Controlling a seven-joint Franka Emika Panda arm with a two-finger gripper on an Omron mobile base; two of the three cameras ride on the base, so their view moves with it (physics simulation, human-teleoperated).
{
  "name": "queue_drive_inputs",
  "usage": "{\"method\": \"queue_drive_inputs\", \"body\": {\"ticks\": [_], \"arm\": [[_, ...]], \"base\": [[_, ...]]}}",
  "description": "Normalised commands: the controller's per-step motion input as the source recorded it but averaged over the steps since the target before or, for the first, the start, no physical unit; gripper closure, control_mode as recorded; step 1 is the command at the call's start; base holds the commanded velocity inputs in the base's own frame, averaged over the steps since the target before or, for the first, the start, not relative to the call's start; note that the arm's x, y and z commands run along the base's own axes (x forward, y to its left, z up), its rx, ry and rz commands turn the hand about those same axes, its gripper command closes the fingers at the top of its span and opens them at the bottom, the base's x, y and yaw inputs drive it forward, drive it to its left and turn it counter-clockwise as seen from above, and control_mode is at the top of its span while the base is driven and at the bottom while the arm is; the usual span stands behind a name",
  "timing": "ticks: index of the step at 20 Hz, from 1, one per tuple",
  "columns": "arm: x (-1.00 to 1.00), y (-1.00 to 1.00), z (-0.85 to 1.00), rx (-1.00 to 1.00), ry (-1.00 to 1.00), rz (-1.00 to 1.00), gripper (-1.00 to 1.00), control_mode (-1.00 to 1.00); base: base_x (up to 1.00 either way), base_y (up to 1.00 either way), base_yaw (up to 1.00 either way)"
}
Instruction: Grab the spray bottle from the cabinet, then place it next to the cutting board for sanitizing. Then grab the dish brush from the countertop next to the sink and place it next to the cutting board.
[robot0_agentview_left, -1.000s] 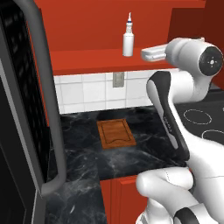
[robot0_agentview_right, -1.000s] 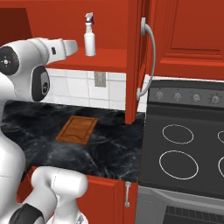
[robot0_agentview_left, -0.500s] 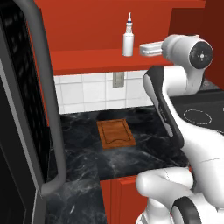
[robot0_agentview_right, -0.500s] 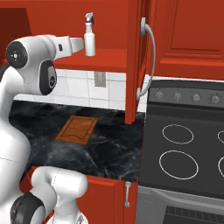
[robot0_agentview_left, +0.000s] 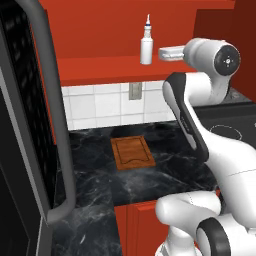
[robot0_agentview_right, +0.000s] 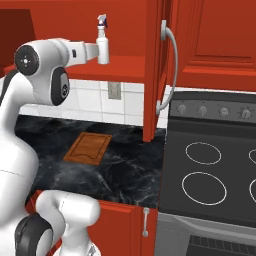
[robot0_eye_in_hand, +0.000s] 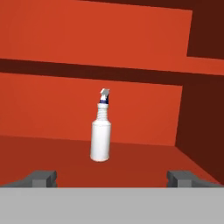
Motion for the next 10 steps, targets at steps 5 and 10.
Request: {"method": "queue_drive_inputs", "body": {"ticks": [5,10], "arm": [[0.15,0.00,0.00,0.03,0.00,0.00,-1.00,-1.00],[0.27,0.00,0.00,0.00,-0.05,0.02,-1.00,-1.00]], "base": [[0.00,0.00,0.00],[0.00,0.00,0.00]]}}
